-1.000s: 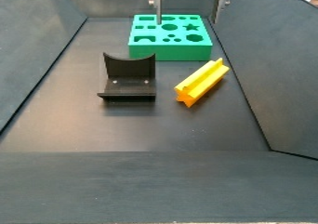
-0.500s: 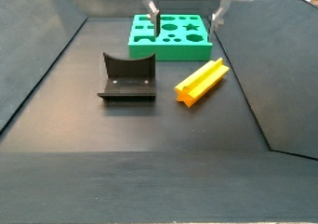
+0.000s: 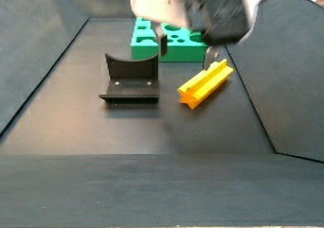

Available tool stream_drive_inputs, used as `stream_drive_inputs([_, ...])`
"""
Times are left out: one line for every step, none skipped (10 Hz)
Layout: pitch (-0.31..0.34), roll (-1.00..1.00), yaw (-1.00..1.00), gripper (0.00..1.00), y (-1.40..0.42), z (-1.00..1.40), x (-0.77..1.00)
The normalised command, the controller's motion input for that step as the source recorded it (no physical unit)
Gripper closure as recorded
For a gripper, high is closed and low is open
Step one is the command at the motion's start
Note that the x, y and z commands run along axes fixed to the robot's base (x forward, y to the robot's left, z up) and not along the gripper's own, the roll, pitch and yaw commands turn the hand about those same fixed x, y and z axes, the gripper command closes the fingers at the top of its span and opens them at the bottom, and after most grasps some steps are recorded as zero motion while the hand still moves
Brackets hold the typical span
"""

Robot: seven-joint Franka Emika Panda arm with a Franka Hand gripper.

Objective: Pick up the star object. Move up. Place the star object on the fixture. Regrasp the star object. Move to above the board. Insert the star object.
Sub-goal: Pick up the star object.

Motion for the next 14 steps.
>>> stream_drive_inputs([-0.100, -0.06, -0.35, 0.00, 0.11, -0.79, 0.00])
stream_drive_inputs([-0.099, -0.05, -0.30, 0.00, 0.10, -0.77, -0.02])
stream_drive_inputs([-0.083, -0.02, -0.26, 0.00, 0.05, -0.75, -0.11])
stream_drive_inputs([-0.087, 0.00, -0.17, 0.00, 0.00, -0.57, -0.23])
stream_drive_inputs([-0.120, 0.00, -0.13, 0.00, 0.00, -0.40, -0.33])
stream_drive_inputs([-0.124, 0.00, -0.07, 0.00, 0.02, -0.22, -0.16])
stream_drive_inputs([-0.144, 0.00, -0.05, 0.00, 0.00, -0.23, -0.09])
stream_drive_inputs([-0.180, 0.00, -0.06, 0.00, 0.00, -0.34, -0.09])
stream_drive_inputs([-0.194, 0.00, -0.06, 0.00, 0.01, -0.36, -0.09])
stream_drive_inputs([-0.193, 0.00, -0.06, 0.00, 0.02, -0.32, -0.10])
stream_drive_inputs([-0.050, -0.04, -0.06, 0.00, 0.05, 0.00, 0.00])
stream_drive_inputs([0.000, 0.00, 0.00, 1.00, 0.00, 0.00, 0.00])
stream_drive_inputs([0.000, 0.00, 0.00, 1.00, 0.00, 0.00, 0.00])
stream_drive_inputs([0.000, 0.00, 0.00, 1.00, 0.00, 0.00, 0.00])
